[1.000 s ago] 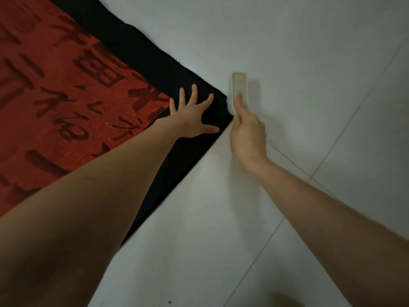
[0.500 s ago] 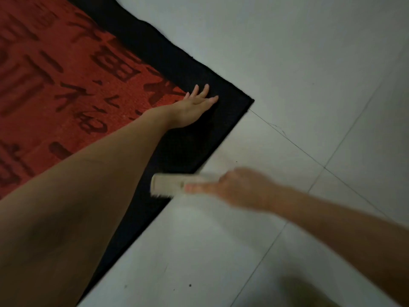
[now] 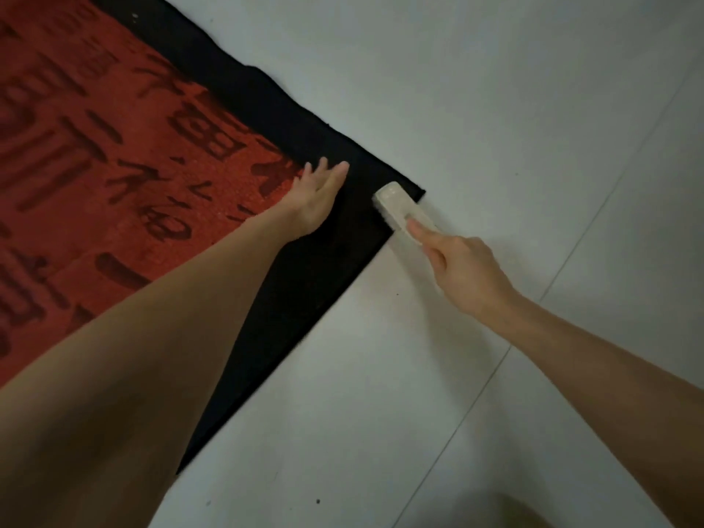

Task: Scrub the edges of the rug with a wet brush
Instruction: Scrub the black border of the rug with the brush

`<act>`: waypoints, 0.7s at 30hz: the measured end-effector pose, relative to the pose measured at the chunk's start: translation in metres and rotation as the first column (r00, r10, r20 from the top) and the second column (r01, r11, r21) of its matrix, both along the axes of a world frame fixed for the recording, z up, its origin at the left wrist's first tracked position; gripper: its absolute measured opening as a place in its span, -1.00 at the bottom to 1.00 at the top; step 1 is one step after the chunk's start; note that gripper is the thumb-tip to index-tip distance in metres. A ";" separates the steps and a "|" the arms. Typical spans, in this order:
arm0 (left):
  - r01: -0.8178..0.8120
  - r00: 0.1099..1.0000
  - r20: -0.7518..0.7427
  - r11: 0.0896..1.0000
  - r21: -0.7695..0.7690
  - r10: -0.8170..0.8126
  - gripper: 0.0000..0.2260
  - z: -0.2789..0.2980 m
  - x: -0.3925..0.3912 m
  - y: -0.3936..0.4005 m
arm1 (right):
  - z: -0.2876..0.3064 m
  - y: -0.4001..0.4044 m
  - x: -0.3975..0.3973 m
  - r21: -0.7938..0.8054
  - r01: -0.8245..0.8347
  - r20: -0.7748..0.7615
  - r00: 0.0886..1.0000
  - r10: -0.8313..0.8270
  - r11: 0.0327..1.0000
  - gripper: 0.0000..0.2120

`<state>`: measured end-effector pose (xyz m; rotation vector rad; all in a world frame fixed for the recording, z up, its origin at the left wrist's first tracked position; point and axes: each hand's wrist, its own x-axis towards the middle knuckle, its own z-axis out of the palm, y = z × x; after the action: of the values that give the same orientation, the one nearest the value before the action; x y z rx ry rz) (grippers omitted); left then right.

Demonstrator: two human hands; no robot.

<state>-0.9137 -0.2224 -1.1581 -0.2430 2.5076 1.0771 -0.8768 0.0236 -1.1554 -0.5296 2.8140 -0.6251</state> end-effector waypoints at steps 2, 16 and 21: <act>-0.152 0.988 -0.042 0.981 -0.116 0.148 -0.55 -0.007 0.008 -0.013 | -0.002 -0.041 0.025 -0.035 -0.122 0.049 0.991 0.124 0.992 -0.50; -0.096 0.981 0.144 0.970 -0.225 0.131 -0.53 -0.010 0.052 -0.027 | -0.009 -0.089 -0.017 0.095 -0.319 0.002 0.947 0.320 0.943 -0.49; 0.063 0.980 0.201 0.946 -0.319 0.003 -0.51 -0.011 0.058 -0.029 | 0.003 -0.047 -0.082 0.226 0.054 -0.043 0.998 -0.045 0.973 -0.55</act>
<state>-0.8554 -0.2516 -1.1690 -0.3832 2.4830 0.5884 -0.9592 -0.0234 -1.1528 -0.4330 2.8909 -0.2972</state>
